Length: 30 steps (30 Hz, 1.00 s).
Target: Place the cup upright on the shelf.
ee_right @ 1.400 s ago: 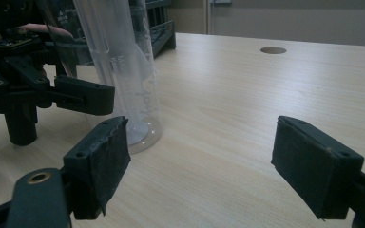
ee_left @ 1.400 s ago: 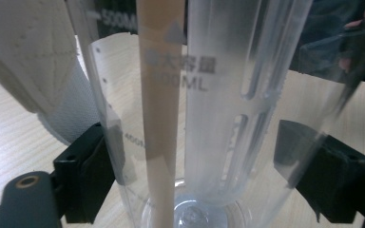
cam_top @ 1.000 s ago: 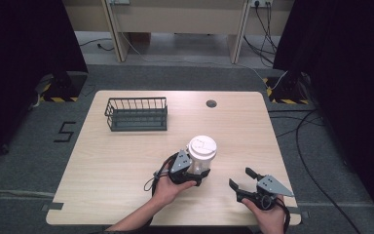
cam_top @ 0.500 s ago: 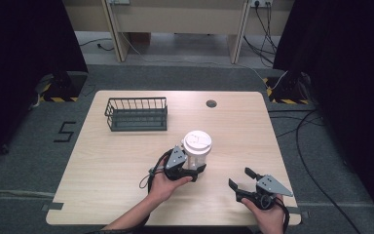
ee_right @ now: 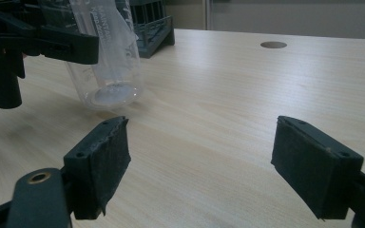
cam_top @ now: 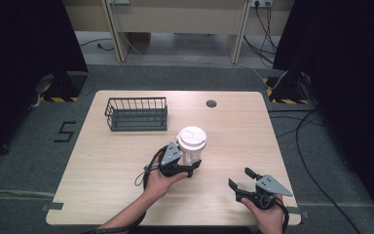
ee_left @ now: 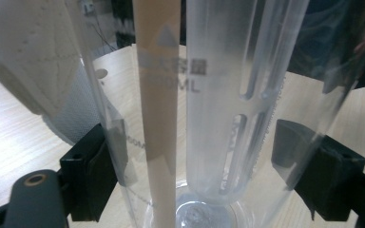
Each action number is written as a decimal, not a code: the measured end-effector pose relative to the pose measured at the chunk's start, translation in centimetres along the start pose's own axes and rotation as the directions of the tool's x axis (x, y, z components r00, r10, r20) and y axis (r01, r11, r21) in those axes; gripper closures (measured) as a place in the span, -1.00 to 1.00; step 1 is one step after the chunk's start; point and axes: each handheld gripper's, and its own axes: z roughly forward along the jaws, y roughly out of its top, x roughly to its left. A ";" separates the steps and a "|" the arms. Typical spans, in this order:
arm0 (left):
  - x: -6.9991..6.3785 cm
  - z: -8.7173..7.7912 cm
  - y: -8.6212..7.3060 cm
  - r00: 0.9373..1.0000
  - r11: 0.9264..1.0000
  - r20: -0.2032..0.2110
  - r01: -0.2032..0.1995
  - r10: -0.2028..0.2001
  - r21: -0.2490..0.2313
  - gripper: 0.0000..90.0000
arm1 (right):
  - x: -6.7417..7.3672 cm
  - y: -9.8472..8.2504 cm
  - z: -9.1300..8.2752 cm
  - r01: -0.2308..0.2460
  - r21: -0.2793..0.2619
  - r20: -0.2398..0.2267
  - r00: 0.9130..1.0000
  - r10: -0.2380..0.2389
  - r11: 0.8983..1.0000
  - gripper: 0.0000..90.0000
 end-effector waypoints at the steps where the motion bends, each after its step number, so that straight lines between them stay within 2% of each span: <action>1: 0.1 -0.1 0.1 1.000 1.000 -0.001 -0.001 0.001 0.001 -0.60 | 0.0 0.0 0.0 -0.007 0.001 -0.002 1.000 0.007 1.000 -0.55; 9: 0.8 -0.7 0.5 1.000 1.000 -0.016 -0.016 0.016 0.005 -0.60 | 0.0 0.0 0.0 -0.013 0.000 0.004 1.000 0.013 1.000 -0.55; 11: 1.0 -0.9 0.6 0.999 0.999 -0.027 -0.031 0.031 0.007 -0.60 | 0.0 0.0 0.0 -0.012 0.003 0.005 1.000 0.012 1.000 -0.55; 30: 4.3 -2.8 0.9 0.994 1.000 -0.106 -0.007 0.009 0.022 -0.60 | -0.1 0.0 0.0 -0.020 0.002 0.009 1.000 0.020 1.000 -0.55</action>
